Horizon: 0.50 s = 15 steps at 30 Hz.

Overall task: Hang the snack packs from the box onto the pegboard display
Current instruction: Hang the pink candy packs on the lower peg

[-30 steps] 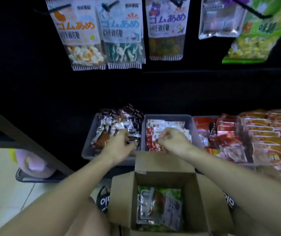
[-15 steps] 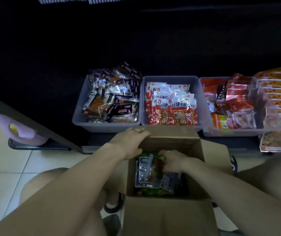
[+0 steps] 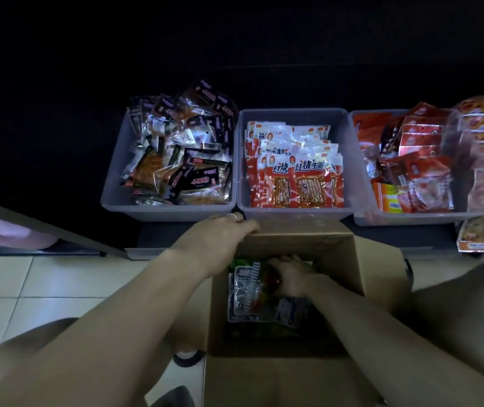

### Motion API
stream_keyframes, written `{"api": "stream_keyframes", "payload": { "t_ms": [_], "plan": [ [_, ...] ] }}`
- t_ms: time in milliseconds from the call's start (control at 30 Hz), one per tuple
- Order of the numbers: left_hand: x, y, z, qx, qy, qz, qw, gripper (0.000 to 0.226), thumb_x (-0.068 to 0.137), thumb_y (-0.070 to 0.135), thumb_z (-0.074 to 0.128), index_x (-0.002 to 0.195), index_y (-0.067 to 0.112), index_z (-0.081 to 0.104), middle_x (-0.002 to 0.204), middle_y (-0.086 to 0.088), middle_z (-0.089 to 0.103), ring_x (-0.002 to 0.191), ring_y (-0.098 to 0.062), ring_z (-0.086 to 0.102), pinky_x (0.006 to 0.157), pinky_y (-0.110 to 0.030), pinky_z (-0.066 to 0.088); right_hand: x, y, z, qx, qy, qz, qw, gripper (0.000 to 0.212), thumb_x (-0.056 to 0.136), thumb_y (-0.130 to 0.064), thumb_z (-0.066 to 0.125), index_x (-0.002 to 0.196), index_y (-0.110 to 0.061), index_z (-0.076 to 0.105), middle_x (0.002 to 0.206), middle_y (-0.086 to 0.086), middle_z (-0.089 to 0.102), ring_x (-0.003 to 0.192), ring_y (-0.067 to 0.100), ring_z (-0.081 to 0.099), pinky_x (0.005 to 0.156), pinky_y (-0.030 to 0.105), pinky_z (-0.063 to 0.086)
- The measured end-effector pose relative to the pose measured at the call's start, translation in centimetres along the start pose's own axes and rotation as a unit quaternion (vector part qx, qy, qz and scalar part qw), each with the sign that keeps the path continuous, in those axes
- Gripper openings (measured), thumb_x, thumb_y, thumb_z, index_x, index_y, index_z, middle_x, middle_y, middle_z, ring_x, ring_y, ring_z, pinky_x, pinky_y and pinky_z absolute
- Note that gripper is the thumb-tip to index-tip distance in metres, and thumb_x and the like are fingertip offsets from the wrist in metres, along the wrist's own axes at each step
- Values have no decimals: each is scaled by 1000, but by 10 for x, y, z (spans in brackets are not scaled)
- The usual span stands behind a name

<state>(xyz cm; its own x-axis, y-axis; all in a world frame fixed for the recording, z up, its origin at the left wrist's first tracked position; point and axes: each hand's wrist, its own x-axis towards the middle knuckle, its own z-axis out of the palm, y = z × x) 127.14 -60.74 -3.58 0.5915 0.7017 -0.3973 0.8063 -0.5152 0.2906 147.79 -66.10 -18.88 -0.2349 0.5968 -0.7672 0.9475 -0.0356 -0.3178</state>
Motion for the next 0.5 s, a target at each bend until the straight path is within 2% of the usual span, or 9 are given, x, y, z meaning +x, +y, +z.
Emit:
{"api": "stream_keyframes", "payload": {
  "t_ms": [67,167,233,300,400,500],
  "plan": [
    [3,1,-1,10,-1,0,1000,54,99,0,48,141,33,47,134,-2,55,118,-27,58,92,-42,51,-3,0,3,-20,24,-10,999,87,89,-35,74,161,-32,24,162,8,32,144,37,33,116,43,37],
    [6,1,-2,14,-2,0,1000,51,99,1,49,140,33,49,135,-3,56,119,-27,58,93,-46,52,-12,-7,14,-92,82,-21,992,81,93,-19,67,160,-27,22,155,14,35,129,37,52,102,39,50],
    [7,1,-2,18,-3,0,1000,51,99,2,51,138,33,49,135,-1,56,119,-26,58,92,-46,52,-15,-15,20,-137,91,-50,985,77,94,-11,62,159,-22,24,160,17,27,126,39,55,101,38,51],
    [7,4,-3,22,-4,-1,1000,50,98,2,53,138,33,49,135,-1,56,119,-26,57,91,-46,53,-13,-20,22,-162,74,-93,980,85,91,-5,64,162,-25,22,168,14,13,138,40,45,108,41,46],
    [7,8,-4,30,-9,-2,1000,51,98,0,53,138,30,50,133,-2,56,118,-26,57,92,-46,53,-8,-28,23,-226,51,-114,966,103,88,-2,71,165,-30,9,172,4,-2,152,33,22,113,44,41],
    [5,7,-4,30,-10,-1,1000,53,98,-2,51,139,30,49,134,-3,55,118,-27,57,92,-47,53,-8,-36,23,-285,25,-93,954,84,97,-16,65,165,-25,15,173,4,-2,156,31,15,115,47,40]
  ]
}}
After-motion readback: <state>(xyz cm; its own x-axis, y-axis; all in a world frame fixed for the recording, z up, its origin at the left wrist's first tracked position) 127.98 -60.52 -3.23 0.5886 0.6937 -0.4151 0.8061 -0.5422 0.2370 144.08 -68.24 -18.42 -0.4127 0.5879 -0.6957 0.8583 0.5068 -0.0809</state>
